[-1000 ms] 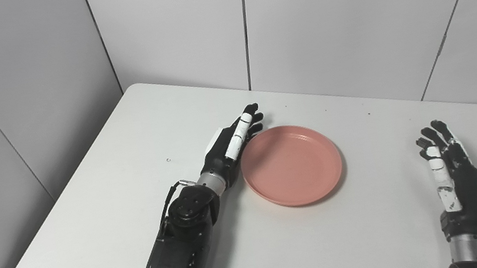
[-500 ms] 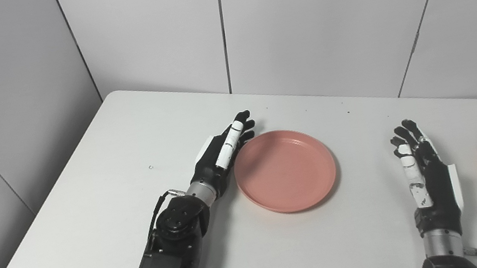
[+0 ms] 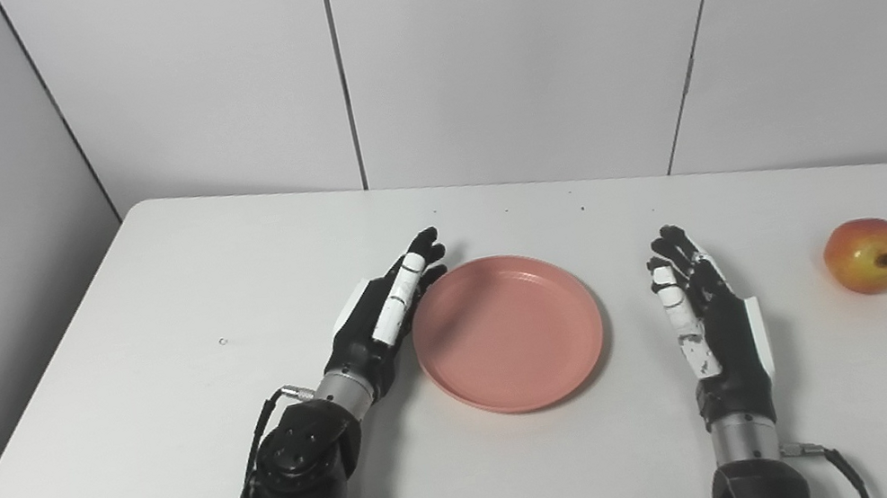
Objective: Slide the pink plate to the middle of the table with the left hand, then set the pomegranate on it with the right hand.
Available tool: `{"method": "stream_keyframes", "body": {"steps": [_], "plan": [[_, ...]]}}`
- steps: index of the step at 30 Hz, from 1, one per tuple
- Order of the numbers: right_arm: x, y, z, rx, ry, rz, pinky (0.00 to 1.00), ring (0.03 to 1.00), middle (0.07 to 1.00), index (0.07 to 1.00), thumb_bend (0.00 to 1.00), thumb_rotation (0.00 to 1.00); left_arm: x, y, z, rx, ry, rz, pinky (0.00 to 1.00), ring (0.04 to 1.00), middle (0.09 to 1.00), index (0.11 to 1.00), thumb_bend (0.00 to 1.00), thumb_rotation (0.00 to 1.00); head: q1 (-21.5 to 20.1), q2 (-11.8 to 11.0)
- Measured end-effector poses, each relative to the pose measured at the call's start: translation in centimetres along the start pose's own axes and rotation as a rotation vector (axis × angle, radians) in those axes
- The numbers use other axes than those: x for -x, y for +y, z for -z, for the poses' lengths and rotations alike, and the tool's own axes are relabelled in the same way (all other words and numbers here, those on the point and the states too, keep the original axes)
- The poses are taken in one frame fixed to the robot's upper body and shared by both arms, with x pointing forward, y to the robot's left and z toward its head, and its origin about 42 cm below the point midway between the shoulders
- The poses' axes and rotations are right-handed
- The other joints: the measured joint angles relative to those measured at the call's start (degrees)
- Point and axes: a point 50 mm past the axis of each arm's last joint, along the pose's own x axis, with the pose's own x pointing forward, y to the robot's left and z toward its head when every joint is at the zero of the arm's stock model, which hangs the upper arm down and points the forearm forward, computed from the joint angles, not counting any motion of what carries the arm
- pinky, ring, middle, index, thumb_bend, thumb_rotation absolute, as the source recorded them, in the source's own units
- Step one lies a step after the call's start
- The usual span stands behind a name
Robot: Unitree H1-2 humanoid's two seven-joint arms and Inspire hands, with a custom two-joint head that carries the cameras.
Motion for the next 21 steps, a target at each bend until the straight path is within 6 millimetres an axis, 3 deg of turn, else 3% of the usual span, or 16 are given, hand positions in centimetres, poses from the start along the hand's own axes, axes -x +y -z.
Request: {"method": "stream_keyframes", "body": {"steps": [21], "plan": [[0.0, 1.3, 0.0, 0.007, 0.012, 0.004, 0.82, 0.830, 0.845, 0.846, 0.52, 0.81, 0.5, -0.1, 0.2, 0.035, -0.004, 0.011, 0.95, 0.965, 0.975, 0.982, 0.60, 1.00, -2.91, 0.17]]}}
